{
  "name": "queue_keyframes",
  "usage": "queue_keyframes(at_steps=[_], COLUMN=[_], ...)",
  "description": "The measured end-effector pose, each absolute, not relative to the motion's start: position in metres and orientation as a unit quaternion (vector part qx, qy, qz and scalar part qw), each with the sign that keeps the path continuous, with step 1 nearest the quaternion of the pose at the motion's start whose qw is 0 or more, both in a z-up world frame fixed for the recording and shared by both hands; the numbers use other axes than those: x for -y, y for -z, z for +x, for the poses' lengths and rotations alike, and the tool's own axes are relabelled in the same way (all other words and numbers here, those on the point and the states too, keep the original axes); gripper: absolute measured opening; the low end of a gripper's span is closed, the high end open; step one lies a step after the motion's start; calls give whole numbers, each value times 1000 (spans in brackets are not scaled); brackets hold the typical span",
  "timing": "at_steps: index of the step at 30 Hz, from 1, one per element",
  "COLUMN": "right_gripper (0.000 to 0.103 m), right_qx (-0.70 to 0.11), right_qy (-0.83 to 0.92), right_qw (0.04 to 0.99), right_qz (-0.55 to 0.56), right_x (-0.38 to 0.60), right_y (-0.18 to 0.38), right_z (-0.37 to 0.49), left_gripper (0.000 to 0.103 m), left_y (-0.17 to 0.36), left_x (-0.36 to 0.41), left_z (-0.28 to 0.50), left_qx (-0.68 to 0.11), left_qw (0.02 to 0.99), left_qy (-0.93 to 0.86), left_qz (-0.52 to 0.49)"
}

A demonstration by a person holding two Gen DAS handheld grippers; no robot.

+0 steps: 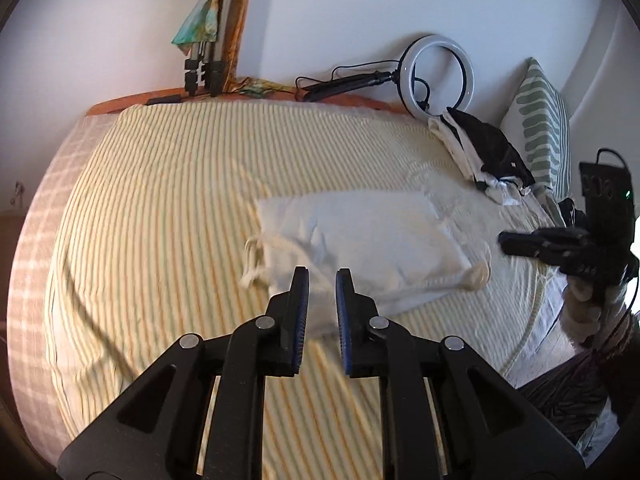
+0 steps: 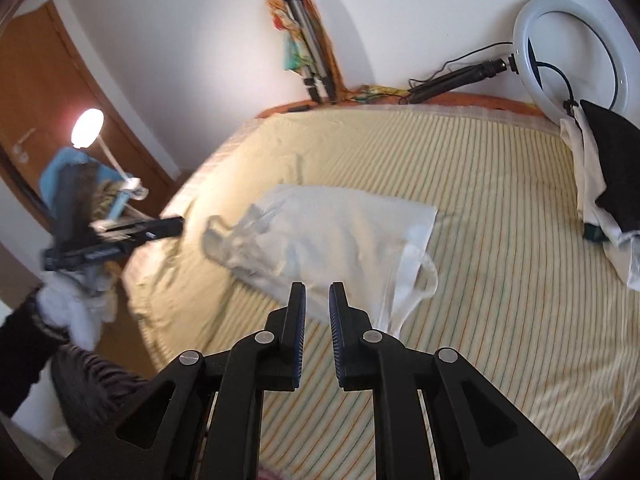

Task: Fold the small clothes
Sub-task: 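Open both grippers and lift them away from the folded bundle, then grasp the edge of the folded tank top bundle with both grippers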

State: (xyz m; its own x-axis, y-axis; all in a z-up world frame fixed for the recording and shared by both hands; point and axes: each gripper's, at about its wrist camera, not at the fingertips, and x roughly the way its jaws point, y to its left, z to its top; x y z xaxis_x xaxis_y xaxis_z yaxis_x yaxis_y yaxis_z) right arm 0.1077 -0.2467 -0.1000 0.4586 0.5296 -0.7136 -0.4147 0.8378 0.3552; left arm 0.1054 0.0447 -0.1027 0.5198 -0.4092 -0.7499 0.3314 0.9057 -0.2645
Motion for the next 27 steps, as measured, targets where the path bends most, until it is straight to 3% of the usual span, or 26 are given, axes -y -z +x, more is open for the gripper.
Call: queue_keyframes(at_steps=[9,19,27], right_gripper=[12,12,16], right_qx=[-506,-534,-552], right_qy=[-232,-244,-276], right_qw=[829,809,786], right_qz=[58,32,40], right_x=[231,238,245], right_y=[149,162,158], right_z=[146,117,90], left_gripper=[12,12,12], left_y=[146,174,155], left_x=[-7,-21,-36], left_z=[169,95,64], left_qx=[-505,-543,-530], left_qw=[841,816,824], left_qy=[192,198,202], left_qz=[-19,19,-8])
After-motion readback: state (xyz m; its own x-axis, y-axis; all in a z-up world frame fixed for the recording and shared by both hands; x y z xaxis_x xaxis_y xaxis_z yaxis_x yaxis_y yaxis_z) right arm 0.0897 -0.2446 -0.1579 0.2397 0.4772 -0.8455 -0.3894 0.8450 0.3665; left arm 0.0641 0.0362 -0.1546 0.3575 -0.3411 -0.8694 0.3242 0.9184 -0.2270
